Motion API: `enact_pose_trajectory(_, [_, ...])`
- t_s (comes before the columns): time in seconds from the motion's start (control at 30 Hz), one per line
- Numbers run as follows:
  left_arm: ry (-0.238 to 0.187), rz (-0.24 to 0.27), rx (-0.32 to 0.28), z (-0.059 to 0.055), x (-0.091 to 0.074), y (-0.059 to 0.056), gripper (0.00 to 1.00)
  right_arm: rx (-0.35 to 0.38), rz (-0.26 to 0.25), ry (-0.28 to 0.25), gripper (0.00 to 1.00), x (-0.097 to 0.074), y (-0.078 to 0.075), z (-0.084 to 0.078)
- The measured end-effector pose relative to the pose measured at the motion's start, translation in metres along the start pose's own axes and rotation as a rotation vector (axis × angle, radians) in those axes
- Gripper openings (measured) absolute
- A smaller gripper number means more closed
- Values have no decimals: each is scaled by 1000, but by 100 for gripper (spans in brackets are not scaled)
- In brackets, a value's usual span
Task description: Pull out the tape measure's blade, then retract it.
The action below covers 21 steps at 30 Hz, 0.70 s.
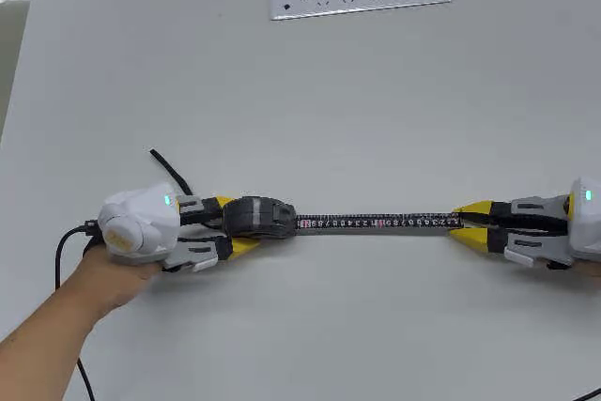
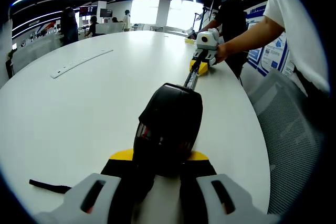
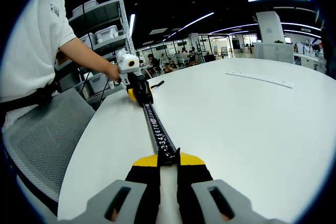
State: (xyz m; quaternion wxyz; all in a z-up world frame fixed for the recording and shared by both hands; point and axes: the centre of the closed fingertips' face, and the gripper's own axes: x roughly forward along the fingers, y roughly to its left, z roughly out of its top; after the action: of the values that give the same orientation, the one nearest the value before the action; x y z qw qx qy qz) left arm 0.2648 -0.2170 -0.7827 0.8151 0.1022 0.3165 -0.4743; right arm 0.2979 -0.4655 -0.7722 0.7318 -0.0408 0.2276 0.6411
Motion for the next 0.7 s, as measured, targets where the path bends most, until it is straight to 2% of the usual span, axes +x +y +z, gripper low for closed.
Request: enact_pose_trajectory(0.7, [3,1,-1,3,0,-1,27,12,-24,3,8,-19,-8,-6])
